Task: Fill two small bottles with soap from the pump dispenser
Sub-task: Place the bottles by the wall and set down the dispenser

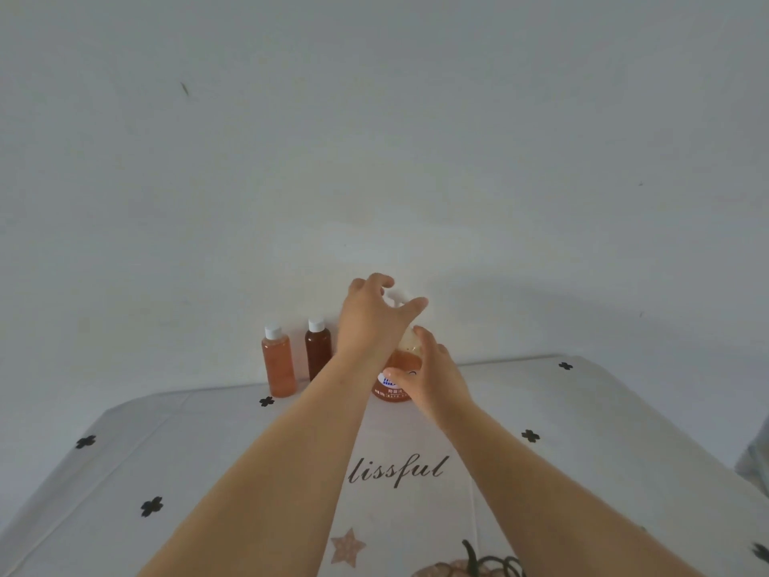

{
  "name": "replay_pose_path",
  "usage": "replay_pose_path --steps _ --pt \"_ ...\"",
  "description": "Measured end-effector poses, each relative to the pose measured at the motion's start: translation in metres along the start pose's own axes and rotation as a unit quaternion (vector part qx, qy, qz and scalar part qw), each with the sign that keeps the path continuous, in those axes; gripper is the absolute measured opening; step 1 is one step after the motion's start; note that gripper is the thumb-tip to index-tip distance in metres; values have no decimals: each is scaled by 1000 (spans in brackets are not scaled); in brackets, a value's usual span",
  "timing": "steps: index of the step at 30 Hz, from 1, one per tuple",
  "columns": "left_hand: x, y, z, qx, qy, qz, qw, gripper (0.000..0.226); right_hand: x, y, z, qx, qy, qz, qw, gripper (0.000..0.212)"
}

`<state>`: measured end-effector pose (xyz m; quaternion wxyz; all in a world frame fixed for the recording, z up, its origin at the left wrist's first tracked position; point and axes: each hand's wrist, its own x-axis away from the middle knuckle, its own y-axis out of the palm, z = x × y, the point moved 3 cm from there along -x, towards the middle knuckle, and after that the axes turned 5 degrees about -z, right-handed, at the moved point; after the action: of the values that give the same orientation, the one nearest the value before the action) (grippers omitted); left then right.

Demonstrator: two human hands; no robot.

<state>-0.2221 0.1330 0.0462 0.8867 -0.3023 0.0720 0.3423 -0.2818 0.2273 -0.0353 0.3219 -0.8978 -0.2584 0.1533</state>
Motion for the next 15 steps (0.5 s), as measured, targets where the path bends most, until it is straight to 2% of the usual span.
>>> replay_pose_path --steps 5,8,12,15 --pt "-14 -1 1 -58 25 -4 998 34 -1 -2 1 10 -6 3 1000 75" --pt "-18 -5 0 -52 18 -13 998 29 -3 -1 4 1 -6 6 1000 75" --pt "-24 -11 -6 -1 5 -48 999 35 -3 0 5 -2 -12 9 1000 75" --pt "-28 -14 -8 -11 23 -75 997 43 -3 0 6 -5 -10 7 1000 75"
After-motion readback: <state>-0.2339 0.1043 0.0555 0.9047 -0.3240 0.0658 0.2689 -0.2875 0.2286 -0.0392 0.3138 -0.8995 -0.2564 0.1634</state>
